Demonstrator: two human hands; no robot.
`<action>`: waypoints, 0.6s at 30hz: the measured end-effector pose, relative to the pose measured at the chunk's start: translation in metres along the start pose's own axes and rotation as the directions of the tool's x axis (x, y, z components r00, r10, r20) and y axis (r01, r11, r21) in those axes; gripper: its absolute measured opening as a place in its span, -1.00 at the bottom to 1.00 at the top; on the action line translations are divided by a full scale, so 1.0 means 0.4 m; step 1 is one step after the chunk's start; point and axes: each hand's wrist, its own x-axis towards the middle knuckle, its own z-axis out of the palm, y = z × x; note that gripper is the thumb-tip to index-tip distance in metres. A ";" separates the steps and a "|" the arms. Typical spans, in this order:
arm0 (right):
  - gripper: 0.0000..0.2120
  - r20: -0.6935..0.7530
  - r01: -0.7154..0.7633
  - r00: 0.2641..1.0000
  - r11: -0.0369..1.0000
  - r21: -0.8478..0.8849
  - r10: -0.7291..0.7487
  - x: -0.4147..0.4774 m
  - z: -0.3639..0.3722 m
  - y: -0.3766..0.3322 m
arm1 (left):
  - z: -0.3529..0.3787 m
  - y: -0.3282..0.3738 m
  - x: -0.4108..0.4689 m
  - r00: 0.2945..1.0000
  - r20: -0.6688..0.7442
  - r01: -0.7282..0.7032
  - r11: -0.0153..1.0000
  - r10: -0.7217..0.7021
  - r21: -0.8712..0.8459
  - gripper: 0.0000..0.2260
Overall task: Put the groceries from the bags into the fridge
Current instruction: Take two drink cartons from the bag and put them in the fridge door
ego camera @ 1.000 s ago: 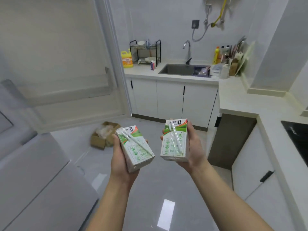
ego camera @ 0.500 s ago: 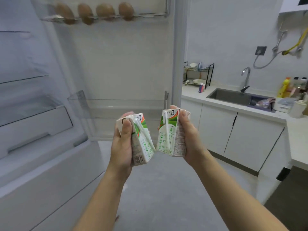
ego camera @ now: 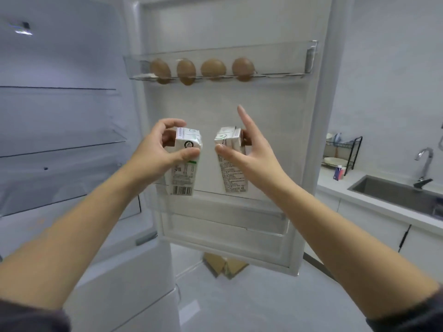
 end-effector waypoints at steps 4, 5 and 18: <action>-0.08 0.025 -0.041 0.999 0.991 -0.126 0.045 0.094 0.041 0.035 | -0.062 -0.027 0.126 0.989 0.143 -0.013 0.967 -0.024 0.255 -0.35; -0.06 0.035 -0.052 0.998 0.985 -0.167 0.059 0.116 0.052 0.044 | -0.076 -0.039 0.156 0.984 0.174 -0.020 0.948 -0.038 0.318 -0.37; -0.44 0.147 -0.249 0.918 0.823 -0.510 0.369 0.204 0.220 0.191 | -0.177 -0.282 0.316 0.819 0.541 -0.278 0.692 -0.192 0.666 -0.59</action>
